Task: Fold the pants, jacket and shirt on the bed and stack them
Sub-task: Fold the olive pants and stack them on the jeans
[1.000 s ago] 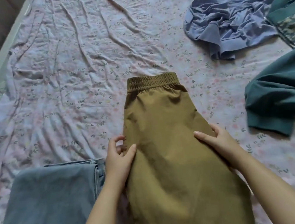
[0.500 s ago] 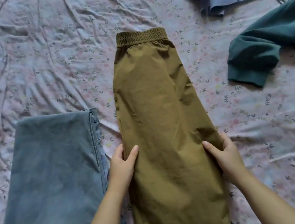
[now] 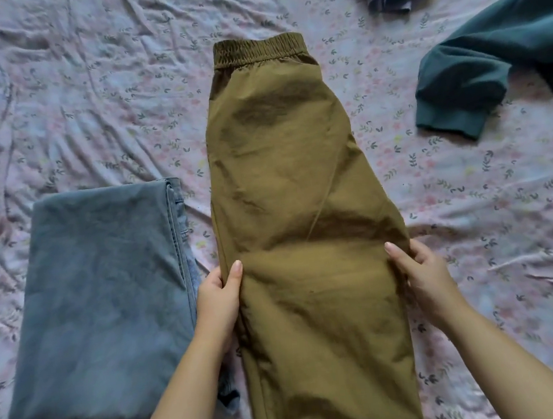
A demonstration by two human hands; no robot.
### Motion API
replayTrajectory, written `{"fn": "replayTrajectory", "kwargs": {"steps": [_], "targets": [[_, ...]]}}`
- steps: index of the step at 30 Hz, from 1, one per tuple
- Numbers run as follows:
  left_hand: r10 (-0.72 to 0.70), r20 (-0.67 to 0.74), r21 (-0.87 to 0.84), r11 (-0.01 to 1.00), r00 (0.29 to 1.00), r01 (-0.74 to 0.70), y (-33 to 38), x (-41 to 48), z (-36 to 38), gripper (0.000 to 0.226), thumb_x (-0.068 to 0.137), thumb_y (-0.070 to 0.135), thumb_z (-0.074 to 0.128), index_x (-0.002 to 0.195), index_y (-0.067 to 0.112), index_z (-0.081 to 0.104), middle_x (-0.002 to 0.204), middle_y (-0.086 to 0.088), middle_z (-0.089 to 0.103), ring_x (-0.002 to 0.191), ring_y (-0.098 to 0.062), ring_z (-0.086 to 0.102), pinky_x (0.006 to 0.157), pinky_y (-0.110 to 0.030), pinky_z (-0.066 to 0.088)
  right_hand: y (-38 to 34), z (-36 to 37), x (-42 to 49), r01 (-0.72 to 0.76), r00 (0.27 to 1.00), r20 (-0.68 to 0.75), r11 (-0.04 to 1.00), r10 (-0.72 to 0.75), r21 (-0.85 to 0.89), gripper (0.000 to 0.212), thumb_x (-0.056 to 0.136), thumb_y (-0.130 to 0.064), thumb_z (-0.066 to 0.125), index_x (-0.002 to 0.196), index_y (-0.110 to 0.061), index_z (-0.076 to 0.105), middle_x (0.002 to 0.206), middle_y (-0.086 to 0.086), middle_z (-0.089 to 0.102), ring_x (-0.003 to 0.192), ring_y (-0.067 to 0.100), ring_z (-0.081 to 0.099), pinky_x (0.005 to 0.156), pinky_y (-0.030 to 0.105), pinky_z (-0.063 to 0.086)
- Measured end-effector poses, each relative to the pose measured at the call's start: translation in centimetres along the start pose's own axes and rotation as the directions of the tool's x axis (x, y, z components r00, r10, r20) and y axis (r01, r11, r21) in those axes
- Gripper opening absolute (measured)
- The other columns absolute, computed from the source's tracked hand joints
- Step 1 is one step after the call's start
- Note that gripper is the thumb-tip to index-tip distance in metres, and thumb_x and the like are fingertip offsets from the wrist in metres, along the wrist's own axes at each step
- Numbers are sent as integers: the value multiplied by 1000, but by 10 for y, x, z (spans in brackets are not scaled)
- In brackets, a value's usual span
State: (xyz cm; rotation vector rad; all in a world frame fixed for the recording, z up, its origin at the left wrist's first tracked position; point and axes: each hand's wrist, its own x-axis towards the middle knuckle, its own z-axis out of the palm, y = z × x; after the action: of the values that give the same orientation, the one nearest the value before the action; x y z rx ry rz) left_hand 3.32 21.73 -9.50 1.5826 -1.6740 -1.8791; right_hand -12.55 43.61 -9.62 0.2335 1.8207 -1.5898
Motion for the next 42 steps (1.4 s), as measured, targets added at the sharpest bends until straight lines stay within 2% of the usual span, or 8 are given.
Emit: {"fn": "replayTrajectory", "kwargs": {"steps": [3, 7, 15, 22, 27, 30, 35, 42], "targets": [[-62, 24, -86, 994, 998, 64, -1, -2, 0, 17, 95, 19, 48, 90, 21, 65, 98, -2, 69, 94, -19, 63, 86, -34, 49, -7, 5, 1, -36, 999, 27, 998, 34, 57, 6, 84, -19, 64, 86, -13, 62, 73, -1, 67, 60, 5, 64, 49, 17, 49], [-88, 75, -178, 979, 993, 100, 2, 1, -1, 18, 96, 19, 46, 98, 16, 64, 99, -5, 69, 92, -18, 64, 85, -32, 52, -14, 6, 4, -40, 991, 134, 978, 13, 203, 44, 54, -35, 80, 93, -19, 69, 90, 0, 74, 82, 12, 69, 64, 21, 54], [-29, 81, -195, 980, 996, 44, 14, 15, 6, 14, 95, 20, 47, 99, 17, 60, 97, -3, 67, 86, -14, 64, 79, -28, 54, -33, 17, 19, -57, 981, 190, 994, 39, 90, 21, 88, -21, 57, 107, -14, 62, 99, 2, 70, 87, 12, 68, 68, 21, 55], [-63, -4, -219, 974, 998, 60, 11, 30, 7, 21, 97, 15, 43, 86, 13, 61, 82, -3, 66, 74, -13, 61, 86, -32, 48, -21, 7, 29, 145, 988, -49, 989, -143, 39, 16, 93, -13, 50, 96, -19, 64, 85, -10, 70, 81, 6, 64, 80, 25, 52], [-131, 40, -267, 954, 991, 137, 13, 24, 4, 25, 97, 28, 42, 92, 13, 62, 70, 6, 72, 66, -8, 67, 69, -25, 56, -14, 9, 20, -39, 998, 59, 977, 27, 210, 12, 84, -25, 62, 93, -18, 65, 82, -6, 73, 80, 11, 67, 67, 23, 55], [-172, 85, -201, 962, 981, 186, 6, 0, 1, 20, 93, 28, 50, 94, 13, 63, 79, 1, 73, 73, -13, 68, 71, -28, 57, -3, 7, 0, -142, 984, 137, 962, 112, 235, 62, 51, -48, 82, 98, -11, 66, 90, 1, 74, 83, 14, 69, 65, 23, 56], [-193, 125, -102, 973, 973, 206, -31, -42, -9, 16, 90, 16, 56, 98, 5, 63, 93, -10, 70, 85, -22, 65, 75, -27, 54, 19, 9, -40, -274, 945, 205, 959, 256, 68, 30, 78, -25, 63, 103, -8, 65, 93, 7, 73, 81, 18, 69, 67, 25, 56], [-226, 134, -141, 959, 965, 244, -43, -55, -20, 19, 93, 23, 51, 95, 10, 63, 106, -13, 67, 96, -22, 63, 90, -34, 48, 35, 6, -65, -193, 980, -40, 980, 195, 56, 25, 87, -19, 60, 107, -5, 63, 96, 9, 69, 84, 21, 65, 76, 30, 54]]}}
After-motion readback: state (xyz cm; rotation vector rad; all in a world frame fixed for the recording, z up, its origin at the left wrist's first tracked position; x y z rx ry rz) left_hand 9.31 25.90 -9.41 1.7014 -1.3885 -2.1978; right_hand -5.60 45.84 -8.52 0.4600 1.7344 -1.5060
